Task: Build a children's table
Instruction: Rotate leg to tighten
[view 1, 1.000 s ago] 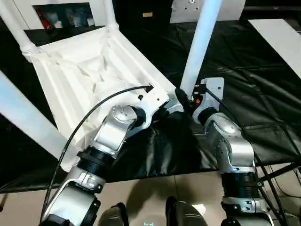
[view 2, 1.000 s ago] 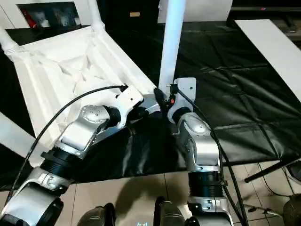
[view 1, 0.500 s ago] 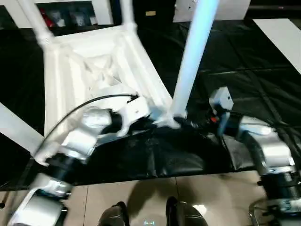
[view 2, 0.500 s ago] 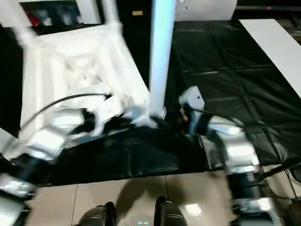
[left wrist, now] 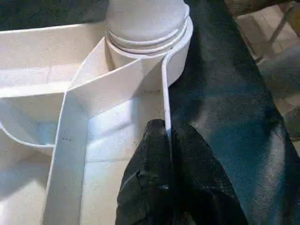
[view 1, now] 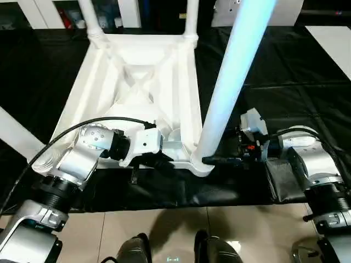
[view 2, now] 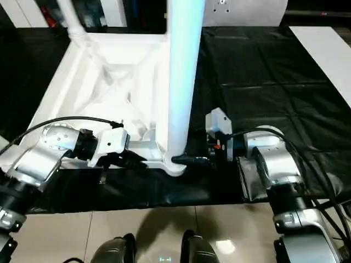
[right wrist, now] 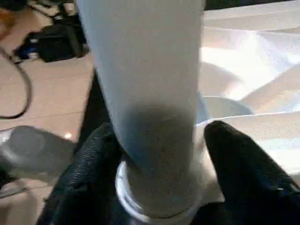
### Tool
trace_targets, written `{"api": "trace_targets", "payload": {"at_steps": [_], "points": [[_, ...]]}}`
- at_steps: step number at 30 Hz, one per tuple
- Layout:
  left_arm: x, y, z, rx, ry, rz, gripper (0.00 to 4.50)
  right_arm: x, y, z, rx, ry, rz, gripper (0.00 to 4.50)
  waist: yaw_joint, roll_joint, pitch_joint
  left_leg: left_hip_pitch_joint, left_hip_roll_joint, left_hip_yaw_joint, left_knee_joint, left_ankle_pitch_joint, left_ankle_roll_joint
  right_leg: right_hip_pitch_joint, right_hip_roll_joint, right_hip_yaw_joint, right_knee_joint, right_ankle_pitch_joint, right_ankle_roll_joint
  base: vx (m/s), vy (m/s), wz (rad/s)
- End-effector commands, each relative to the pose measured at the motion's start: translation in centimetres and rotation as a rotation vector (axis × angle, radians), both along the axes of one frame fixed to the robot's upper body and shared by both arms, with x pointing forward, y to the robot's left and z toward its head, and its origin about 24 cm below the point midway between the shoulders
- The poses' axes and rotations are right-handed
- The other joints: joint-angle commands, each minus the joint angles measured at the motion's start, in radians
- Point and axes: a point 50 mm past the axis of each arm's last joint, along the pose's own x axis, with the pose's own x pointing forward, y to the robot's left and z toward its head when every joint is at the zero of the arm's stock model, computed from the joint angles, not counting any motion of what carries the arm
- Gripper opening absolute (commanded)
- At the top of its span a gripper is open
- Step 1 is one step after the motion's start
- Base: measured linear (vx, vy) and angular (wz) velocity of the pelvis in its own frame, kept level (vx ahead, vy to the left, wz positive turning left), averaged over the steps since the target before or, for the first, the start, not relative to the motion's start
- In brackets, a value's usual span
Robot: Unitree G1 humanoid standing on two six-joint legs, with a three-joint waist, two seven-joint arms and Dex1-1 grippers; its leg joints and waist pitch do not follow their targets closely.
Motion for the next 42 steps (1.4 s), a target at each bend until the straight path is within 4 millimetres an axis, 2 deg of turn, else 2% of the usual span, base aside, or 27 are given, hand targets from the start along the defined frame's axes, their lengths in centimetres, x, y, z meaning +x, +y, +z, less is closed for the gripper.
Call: {"api": "trace_targets", "payload": {"at_steps": [1, 2, 6, 7, 11, 18, 19, 21, 22, 23, 24, 25, 26, 27, 28, 29, 30, 31, 32, 33, 34, 36, 37, 38, 40, 42], "points": [[-0.6, -0.9, -0.5, 0.052, 0.025, -0.111, 0.0, -0.2, 0.3, 0.2, -0.002, 0.007, 0.061, 2.93, -0.005, -0.007, -0.082, 0.019, 0.053, -0.007, -0.053, -0.184, 0.13, 0.069, -0.079, 0.051, -0.055, -0.326, -0.217, 0.0, 0.0, 0.0], [-0.6, -0.9, -0.5, 0.052, 0.024, -0.111, 0.0, -0.2, 0.3, 0.2, -0.003, 0.008, 0.062, 2.69, -0.003, -0.008, -0.083, 0.019, 0.054, -0.007, -0.053, -0.175, 0.132, 0.07, -0.079, 0.051, -0.054, -0.319, -0.217, 0.0, 0.0, 0.0], [-0.4, -0.8, -0.5, 0.056, 0.02, -0.112, 0.0, -0.2, 0.3, 0.1, -0.008, 0.018, 0.09, 2.52, 0.0, -0.007, -0.082, 0.02, 0.054, -0.007, -0.053, -0.184, 0.128, 0.067, -0.079, 0.05, -0.056, -0.333, -0.217, 0.0, 0.0, 0.0], [-0.4, -0.8, -0.5, 0.055, 0.02, -0.113, 0.0, -0.1, 0.3, 0.1, -0.007, 0.019, 0.096, 2.27, 0.0, -0.006, -0.081, 0.019, 0.054, -0.008, -0.054, -0.189, 0.122, 0.068, -0.08, 0.05, -0.056, -0.338, -0.217, 0.0, 0.0, 0.0], [-0.2, -0.5, -0.6, 0.06, 0.023, -0.108, 0.0, -0.3, 0.4, 0.0, -0.006, 0.045, 0.126, 2.03, 0.002, -0.007, -0.082, 0.019, 0.053, -0.008, -0.054, -0.181, 0.123, 0.069, -0.079, 0.051, -0.055, -0.329, -0.215, 0.0, 0.0, 0.0], [0.0, -0.6, -0.4, 0.024, 0.047, -0.058, 0.0, -0.8, 0.6, -0.1, 0.034, 0.098, 0.114, 1.95, 0.005, -0.005, -0.079, 0.019, 0.054, -0.008, -0.055, -0.184, 0.124, 0.069, -0.078, 0.05, -0.056, -0.336, -0.217, 0.0, 0.0, 0.0], [0.4, -1.0, -0.3, 0.007, 0.049, 0.006, 0.0, -1.0, 1.0, -0.3, 0.051, 0.145, 0.063, 1.95, 0.005, -0.004, -0.079, 0.02, 0.054, -0.009, -0.056, -0.191, 0.12, 0.068, -0.078, 0.05, -0.057, -0.347, -0.215, 0.0, 0.0, 0.0], [0.8, -1.6, -0.1, -0.03, 0.038, 0.077, 0.0, -1.1, 1.8, -0.7, 0.056, 0.131, -0.014, 1.95, 0.006, -0.005, -0.075, 0.02, 0.057, -0.01, -0.06, -0.201, 0.106, 0.067, -0.078, 0.052, -0.059, -0.369, -0.205, 0.0, 0.0, 0.0], [1.0, -1.9, 0.0, -0.042, 0.033, 0.107, 0.0, -1.0, 2.2, -0.9, 0.049, 0.132, -0.061, 1.95, 0.005, -0.002, -0.072, 0.023, 0.055, -0.011, -0.06, -0.218, 0.094, 0.063, -0.08, 0.051, -0.065, -0.405, -0.198, 0.0, 0.0, 0.0], [1.2, -2.4, 0.1, -0.055, 0.021, 0.135, 0.0, -0.9, 2.6, -1.3, 0.036, 0.14, -0.125, 1.95, 0.001, -0.005, -0.07, 0.021, 0.053, -0.011, -0.062, -0.229, 0.085, 0.065, -0.08, 0.051, -0.069, -0.43, -0.19, 0.0, 0.0, 0.0], [1.4, -3.4, 0.4, -0.085, 0.011, 0.189, 0.0, -0.4, 3.5, -1.7, 0.033, 0.166, -0.259, 1.95, -0.002, -0.003, -0.067, 0.022, 0.049, -0.016, -0.064, -0.246, 0.065, 0.066, -0.081, 0.049, -0.072, -0.488, -0.171, 0.0, 0.0, 0.0], [1.4, -3.8, 0.5, -0.096, 0.011, 0.205, 0.0, -0.3, 3.8, -1.8, 0.041, 0.175, -0.298, 1.95, -0.011, -0.008, -0.061, 0.022, 0.043, -0.019, -0.067, -0.277, 0.047, 0.064, -0.082, 0.045, -0.083, -0.573, -0.139, 0.0, 0.0, 0.0], [1.5, -4.3, 0.6, -0.114, 0.007, 0.23, 0.0, -0.1, 4.2, -1.8, 0.057, 0.184, -0.343, 1.95, -0.022, -0.012, -0.059, 0.017, 0.036, -0.025, -0.067, -0.301, 0.032, 0.071, -0.087, 0.04, -0.092, -0.66, -0.098, 0.0, 0.0, 0.0], [1.5, -4.3, 0.6, -0.114, 0.007, 0.23, 0.0, -0.1, 4.2, -1.8, 0.057, 0.184, -0.343, 1.95, -0.027, -0.011, -0.057, 0.018, 0.035, -0.026, -0.067, -0.306, 0.026, 0.069, -0.087, 0.04, -0.094, -0.686, -0.081, 0.0, 0.0, 0.0], [1.9, -5.5, 1.0, -0.158, 0.001, 0.287, 0.0, 0.2, 5.2, -1.8, 0.07, 0.18, -0.443, 1.95, -0.036, -0.012, -0.055, 0.019, 0.032, -0.028, -0.065, -0.322, 0.027, 0.063, -0.086, 0.037, -0.104, -0.731, -0.056, 0.0, 0.0, 0.0], [2.1, -6.3, 1.4, -0.183, -0.01, 0.328, 0.0, 0.4, 6.0, -1.8, 0.085, 0.189, -0.519, 1.95, -0.045, -0.011, -0.054, 0.026, 0.029, -0.028, -0.063, -0.332, 0.021, 0.056, -0.082, 0.033, -0.112, -0.759, -0.04, 0.0, 0.0, 0.0], [2.1, -6.3, 1.4, -0.183, -0.01, 0.328, 0.0, 0.4, 6.0, -1.8, 0.085, 0.189, -0.519, 1.95, -0.045, -0.011, -0.054, 0.026, 0.029, -0.028, -0.063, -0.332, 0.021, 0.056, -0.082, 0.033, -0.112, -0.759, -0.04, 0.0, 0.0, 0.0], [2.5, -7.5, 1.9, -0.217, -0.022, 0.399, 0.0, 0.6, 7.1, -1.9, 0.107, 0.197, -0.664, 1.95, -0.054, -0.012, -0.054, 0.023, 0.024, -0.032, -0.063, -0.337, 0.024, 0.059, -0.083, 0.027, -0.118, -0.778, -0.016, 0.0, 0.0, 0.0], [2.7, -7.9, 2.1, -0.228, -0.028, 0.424, 0.0, 0.6, 7.5, -1.9, 0.123, 0.199, -0.707, 1.95, -0.057, -0.008, -0.055, 0.025, 0.027, -0.032, -0.065, -0.337, 0.024, 0.053, -0.081, 0.025, -0.12, -0.763, -0.017, 0.0, 0.0, 0.0], [2.8, -8.1, 2.2, -0.234, -0.032, 0.439, 0.0, 0.7, 7.7, -1.9, 0.129, 0.196, -0.746, 1.95, -0.061, -0.008, -0.057, 0.025, 0.027, -0.033, -0.065, -0.338, 0.023, 0.055, -0.081, 0.024, -0.12, -0.751, -0.018, 0.0, 0.0, 0.0], [3.0, -8.9, 2.5, -0.256, -0.041, 0.489, 0.0, 0.8, 8.6, -1.9, 0.166, 0.208, -0.86, 1.95, -0.065, -0.007, -0.062, 0.022, 0.03, -0.034, -0.068, -0.331, 0.024, 0.058, -0.082, 0.022, -0.119, -0.712, -0.025, 0.0, 0.0, 0.0], [3.0, -9.3, 2.6, -0.263, -0.043, 0.504, 0.0, 0.8, 9.1, -1.9, 0.181, 0.221, -0.898, 1.95, -0.066, -0.004, -0.065, 0.024, 0.033, -0.033, -0.07, -0.326, 0.025, 0.054, -0.082, 0.025, -0.117, -0.667, -0.04, 0.0, 0.0, 0.0], [3.0, -10.0, 2.7, -0.274, -0.047, 0.516, 0.0, 0.9, 10.0, -1.8, 0.246, 0.248, -0.956, 1.95, -0.068, -0.002, -0.068, 0.024, 0.037, -0.031, -0.071, -0.321, 0.039, 0.054, -0.081, 0.031, -0.109, -0.583, -0.066, 0.0, 0.0, 0.0], [3.0, -10.0, 2.7, -0.274, -0.047, 0.515, 0.0, 0.9, 10.1, -1.8, 0.25, 0.25, -0.955, 1.95, -0.068, 0.002, -0.07, 0.023, 0.039, -0.029, -0.071, -0.311, 0.045, 0.055, -0.081, 0.034, -0.105, -0.544, -0.081, 0.0, 0.0, 0.0], [2.9, -10.1, 2.6, -0.269, -0.049, 0.509, 0.0, 0.7, 10.4, -1.6, 0.284, 0.246, -0.954, 2.65, -0.067, 0.001, -0.076, 0.018, 0.042, -0.023, -0.071, -0.259, 0.064, 0.062, -0.076, 0.039, -0.088, -0.38, -0.133, 0.0, 0.0, 0.0], [2.8, -9.8, 2.5, -0.258, -0.051, 0.506, 0.0, 0.6, 10.0, -1.6, 0.285, 0.238, -0.952, 2.7, -0.066, 0.001, -0.076, 0.018, 0.041, -0.019, -0.069, -0.245, 0.077, 0.064, -0.078, 0.043, -0.083, -0.335, -0.156, 0.0, 0.0, 0.0]]}}
